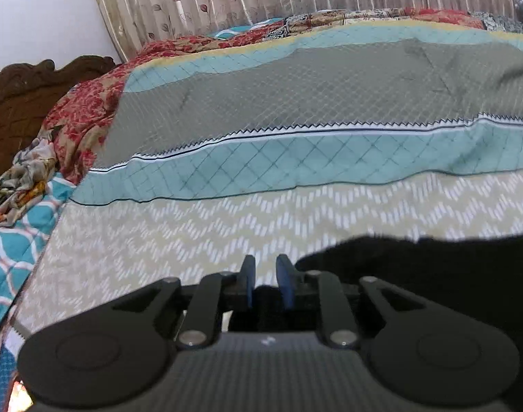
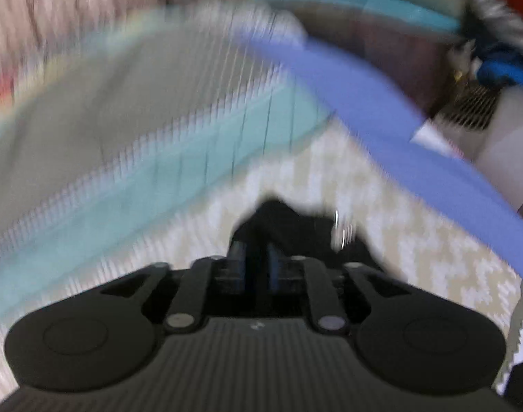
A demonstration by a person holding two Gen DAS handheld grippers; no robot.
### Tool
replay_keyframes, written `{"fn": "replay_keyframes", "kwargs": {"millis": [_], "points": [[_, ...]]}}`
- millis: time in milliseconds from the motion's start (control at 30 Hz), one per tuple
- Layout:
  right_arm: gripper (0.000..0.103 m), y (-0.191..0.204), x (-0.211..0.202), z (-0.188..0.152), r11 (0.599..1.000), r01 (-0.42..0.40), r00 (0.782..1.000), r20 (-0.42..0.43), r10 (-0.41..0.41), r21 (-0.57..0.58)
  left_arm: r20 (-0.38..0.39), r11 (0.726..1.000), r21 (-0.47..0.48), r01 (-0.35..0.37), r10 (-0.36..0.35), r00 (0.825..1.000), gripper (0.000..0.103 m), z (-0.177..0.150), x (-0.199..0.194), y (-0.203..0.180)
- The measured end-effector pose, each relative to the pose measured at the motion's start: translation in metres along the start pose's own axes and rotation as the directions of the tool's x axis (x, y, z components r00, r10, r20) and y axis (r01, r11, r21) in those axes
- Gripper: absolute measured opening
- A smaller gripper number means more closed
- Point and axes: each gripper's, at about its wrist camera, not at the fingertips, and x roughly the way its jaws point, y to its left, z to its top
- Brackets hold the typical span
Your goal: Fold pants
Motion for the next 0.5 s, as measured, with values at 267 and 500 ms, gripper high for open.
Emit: {"fn": "replay_keyframes", "kwargs": {"millis": [267,500], "points": [[0.035,-0.001,-0.107,-0.049,0.894,-0.431,0.899,0.025,0.437,-0.125,0.057,0.978,-0.152,0.143,-0.136,0.989,0.084,-0.037,-0.100,0.074],[0.050,0.112,-0.159,-0.150,0.506,-0.848,0.516,-0.467,0.718,-0.158,-0.128,0.853,-0.354,0.384,-0.451,0.883,0.098,-0.116,-0.126,0.093]]}}
